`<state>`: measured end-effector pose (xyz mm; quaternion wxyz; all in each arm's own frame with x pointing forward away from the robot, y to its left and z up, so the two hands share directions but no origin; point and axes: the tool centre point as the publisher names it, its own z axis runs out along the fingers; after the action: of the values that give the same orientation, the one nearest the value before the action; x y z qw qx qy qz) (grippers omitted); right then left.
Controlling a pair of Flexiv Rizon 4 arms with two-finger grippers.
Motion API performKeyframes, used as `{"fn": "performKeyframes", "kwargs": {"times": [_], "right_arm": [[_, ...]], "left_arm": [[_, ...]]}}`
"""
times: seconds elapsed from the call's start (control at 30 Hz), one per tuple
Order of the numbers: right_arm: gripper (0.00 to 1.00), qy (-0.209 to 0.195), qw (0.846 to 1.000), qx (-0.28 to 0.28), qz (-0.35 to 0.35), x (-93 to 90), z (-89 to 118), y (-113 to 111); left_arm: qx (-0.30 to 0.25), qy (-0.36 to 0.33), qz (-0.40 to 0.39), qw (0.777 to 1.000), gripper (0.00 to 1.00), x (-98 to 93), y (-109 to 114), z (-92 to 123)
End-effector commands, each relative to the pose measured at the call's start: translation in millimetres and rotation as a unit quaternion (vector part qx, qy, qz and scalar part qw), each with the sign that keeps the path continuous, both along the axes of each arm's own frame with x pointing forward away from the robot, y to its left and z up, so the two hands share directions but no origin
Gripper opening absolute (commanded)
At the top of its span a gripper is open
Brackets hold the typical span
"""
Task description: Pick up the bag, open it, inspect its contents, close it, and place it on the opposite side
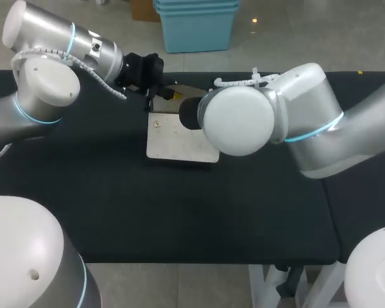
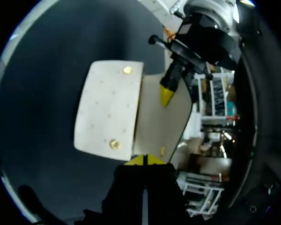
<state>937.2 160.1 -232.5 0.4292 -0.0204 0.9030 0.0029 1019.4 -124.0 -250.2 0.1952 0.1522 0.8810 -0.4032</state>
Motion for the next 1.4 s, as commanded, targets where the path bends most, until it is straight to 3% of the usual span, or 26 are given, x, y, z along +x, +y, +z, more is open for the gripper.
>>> {"fn": "performKeyframes", "kwargs": {"times": [0.03, 0.23, 0.6, 0.8, 1.17, 1.4], "right_arm": [[0.0, 0.01, 1.0, -0.009, -0.009, 5.6, -0.6, 5.9], [0.0, 0.041, 0.999, -0.011, -0.023, 10.8, -5.5, 7.7], [0.0, 0.041, 0.999, -0.011, -0.023, 10.8, -5.5, 7.7], [0.0, 0.105, 0.994, 0.02, -0.028, 18.6, -2.5, 6.6], [0.0, 0.127, 0.991, 0.023, -0.035, 41.9, -17.9, 18.6], [0.0, 0.136, 0.99, 0.024, -0.032, 40.3, -34.6, 25.3]], "left_arm": [[-0.006, -0.008, 0.006, 1.0, 0.0, -7.7, 0.9, 5.5], [-0.014, -0.006, 0.003, 1.0, 0.0, -9.8, 0.6, 11.5], [-0.016, -0.008, -0.005, 1.0, 0.0, -17.2, 1.7, 13.3], [-0.021, -0.013, 0.001, 1.0, 0.0, -20.7, 4.7, 21.0], [-0.025, -0.006, 0.001, 1.0, 0.0, -26.7, 2.7, 24.5], [-0.028, 0.002, 0.007, 1.0, 0.0, -27.6, 4.0, 25.4]]}}
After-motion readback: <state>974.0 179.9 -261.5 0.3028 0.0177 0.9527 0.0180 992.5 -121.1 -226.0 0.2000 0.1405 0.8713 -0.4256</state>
